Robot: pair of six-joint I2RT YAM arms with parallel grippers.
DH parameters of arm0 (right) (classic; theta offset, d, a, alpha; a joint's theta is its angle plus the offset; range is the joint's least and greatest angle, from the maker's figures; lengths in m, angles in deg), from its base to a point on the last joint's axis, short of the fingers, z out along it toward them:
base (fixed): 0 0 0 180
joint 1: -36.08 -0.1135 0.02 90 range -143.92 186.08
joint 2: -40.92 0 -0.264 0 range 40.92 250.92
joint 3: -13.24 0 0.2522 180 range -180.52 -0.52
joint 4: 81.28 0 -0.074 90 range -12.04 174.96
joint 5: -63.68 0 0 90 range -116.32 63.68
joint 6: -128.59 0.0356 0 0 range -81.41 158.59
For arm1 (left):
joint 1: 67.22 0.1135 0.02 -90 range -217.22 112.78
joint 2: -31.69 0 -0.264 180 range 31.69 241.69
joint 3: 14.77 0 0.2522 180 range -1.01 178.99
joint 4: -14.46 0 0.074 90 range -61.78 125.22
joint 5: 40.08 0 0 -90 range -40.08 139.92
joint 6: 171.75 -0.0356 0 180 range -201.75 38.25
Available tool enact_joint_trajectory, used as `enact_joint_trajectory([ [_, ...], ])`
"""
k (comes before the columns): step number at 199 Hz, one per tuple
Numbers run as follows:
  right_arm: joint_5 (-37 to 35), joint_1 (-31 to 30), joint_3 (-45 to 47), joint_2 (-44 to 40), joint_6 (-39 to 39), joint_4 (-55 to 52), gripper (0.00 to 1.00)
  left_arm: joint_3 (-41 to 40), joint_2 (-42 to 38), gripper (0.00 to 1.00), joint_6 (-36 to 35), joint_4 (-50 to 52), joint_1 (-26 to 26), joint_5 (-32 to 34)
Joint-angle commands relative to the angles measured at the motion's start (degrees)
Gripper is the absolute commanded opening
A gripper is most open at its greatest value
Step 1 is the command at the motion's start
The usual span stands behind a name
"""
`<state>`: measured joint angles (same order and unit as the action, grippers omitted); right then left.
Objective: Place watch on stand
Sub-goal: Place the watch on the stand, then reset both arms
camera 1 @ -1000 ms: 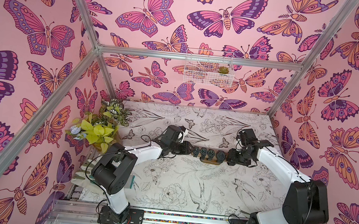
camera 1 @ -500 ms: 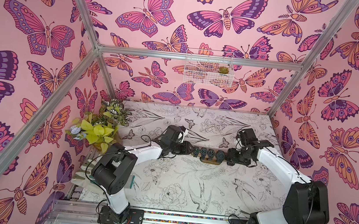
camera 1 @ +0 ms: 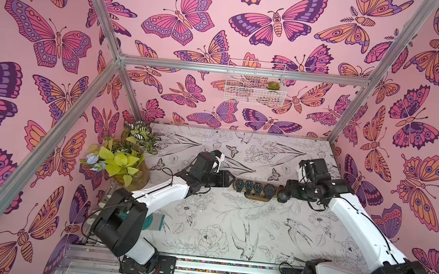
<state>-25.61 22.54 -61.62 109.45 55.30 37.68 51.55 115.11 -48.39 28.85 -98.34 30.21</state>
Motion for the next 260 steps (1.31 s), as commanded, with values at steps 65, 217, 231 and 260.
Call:
enact_joint_trajectory([
  [65,-26.78,1.18,12.10,-18.69,-1.34,24.74,1.00,-17.57,-28.77,1.00,-21.73,-0.62,5.36,49.52],
  [217,-30.53,5.89,38.82,5.49,-9.35,81.06,0.99,-36.96,-5.64,0.99,-43.12,-51.37,18.24,36.08],
  [231,-25.92,5.89,40.36,6.37,-12.01,86.62,0.99,-39.09,-2.93,1.00,-42.14,-58.15,21.32,33.01],
  [260,-19.65,5.88,41.10,10.17,-16.52,93.19,0.99,-41.45,8.44,0.99,-39.12,-74.88,26.11,29.70],
])
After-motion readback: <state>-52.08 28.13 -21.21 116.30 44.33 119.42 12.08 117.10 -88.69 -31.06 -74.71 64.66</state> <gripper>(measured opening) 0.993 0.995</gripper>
